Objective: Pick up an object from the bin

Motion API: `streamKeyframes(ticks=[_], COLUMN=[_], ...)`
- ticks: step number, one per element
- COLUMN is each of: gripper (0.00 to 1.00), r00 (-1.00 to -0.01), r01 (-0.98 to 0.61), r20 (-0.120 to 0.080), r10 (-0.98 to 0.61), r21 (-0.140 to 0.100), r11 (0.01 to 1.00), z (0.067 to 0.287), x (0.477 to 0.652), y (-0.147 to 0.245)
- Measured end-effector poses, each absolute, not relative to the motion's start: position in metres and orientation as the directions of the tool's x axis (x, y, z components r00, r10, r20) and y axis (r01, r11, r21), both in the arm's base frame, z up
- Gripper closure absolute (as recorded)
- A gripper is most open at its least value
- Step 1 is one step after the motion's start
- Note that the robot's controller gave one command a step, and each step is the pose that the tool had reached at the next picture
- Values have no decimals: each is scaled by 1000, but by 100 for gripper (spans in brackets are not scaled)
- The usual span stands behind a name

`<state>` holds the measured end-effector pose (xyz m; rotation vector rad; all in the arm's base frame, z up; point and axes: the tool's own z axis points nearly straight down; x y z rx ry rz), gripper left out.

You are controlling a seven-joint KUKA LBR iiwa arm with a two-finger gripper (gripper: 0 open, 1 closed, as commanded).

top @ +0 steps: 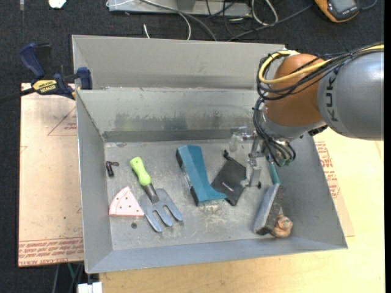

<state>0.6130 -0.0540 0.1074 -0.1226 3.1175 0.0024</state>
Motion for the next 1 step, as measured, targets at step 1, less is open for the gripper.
streamKeyframes(ticks=[1], gripper=[0], r00=[-998], r01=[64], r20=[-29], r10=[64], r21=[5], r11=[998], z=[80], x=[633], y=[-85])
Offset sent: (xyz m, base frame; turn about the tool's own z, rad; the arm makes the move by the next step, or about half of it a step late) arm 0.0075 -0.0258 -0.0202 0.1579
